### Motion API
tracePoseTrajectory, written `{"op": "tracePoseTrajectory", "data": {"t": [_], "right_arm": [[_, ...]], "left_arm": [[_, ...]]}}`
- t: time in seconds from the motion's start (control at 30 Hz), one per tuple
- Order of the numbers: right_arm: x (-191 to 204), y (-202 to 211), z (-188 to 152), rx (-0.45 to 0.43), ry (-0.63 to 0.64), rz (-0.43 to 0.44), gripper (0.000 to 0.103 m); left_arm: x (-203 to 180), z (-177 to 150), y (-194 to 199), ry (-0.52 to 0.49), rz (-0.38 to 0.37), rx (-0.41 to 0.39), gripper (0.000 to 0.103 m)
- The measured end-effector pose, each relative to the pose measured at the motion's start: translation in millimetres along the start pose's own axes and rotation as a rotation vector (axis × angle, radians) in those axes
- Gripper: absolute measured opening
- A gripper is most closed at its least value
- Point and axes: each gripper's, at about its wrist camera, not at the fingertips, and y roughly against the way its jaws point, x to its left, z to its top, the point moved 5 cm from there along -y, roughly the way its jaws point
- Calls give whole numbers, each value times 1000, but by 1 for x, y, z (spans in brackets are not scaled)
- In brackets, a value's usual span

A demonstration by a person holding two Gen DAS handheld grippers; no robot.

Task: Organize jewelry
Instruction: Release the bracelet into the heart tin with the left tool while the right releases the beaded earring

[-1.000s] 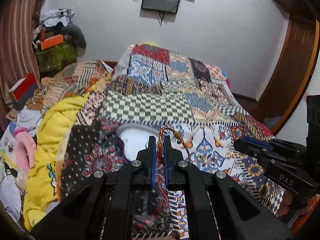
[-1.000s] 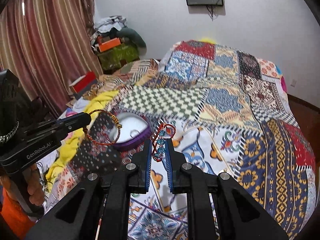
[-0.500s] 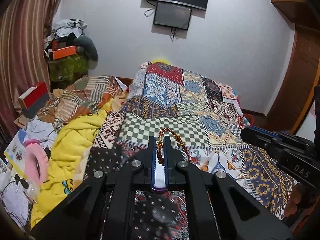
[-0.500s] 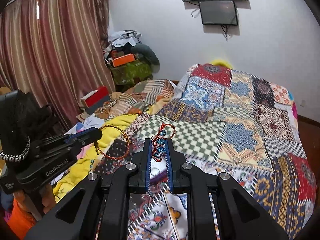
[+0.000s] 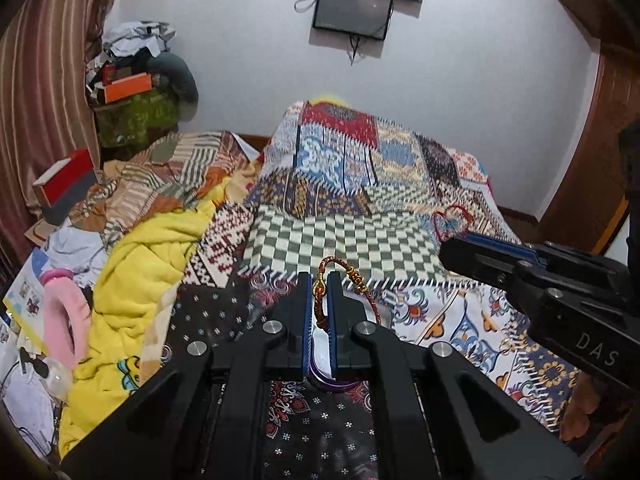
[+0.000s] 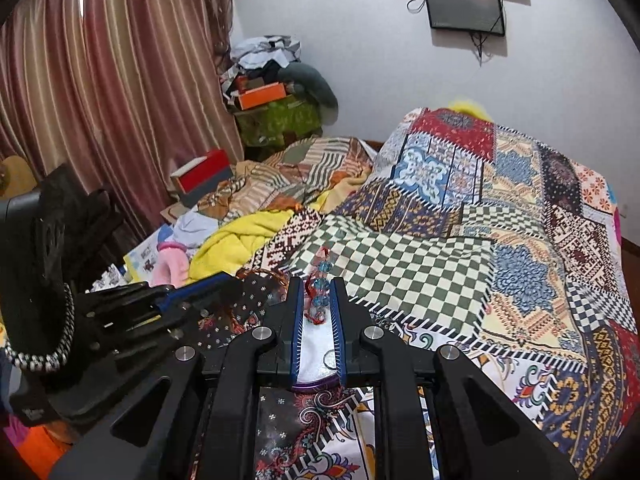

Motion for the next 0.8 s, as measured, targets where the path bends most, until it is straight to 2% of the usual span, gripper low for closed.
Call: {"op": "tracePoseTrajectory", "data": {"t": [0.37, 0.8], "right_arm": [[-10, -44, -18, 100, -15, 5, 12], [-32, -43, -27, 137, -48, -18, 12]], "left_arm": [[3, -22, -48, -9, -17, 111, 5], [-10, -32, -73, -68, -3, 172, 5]]}}
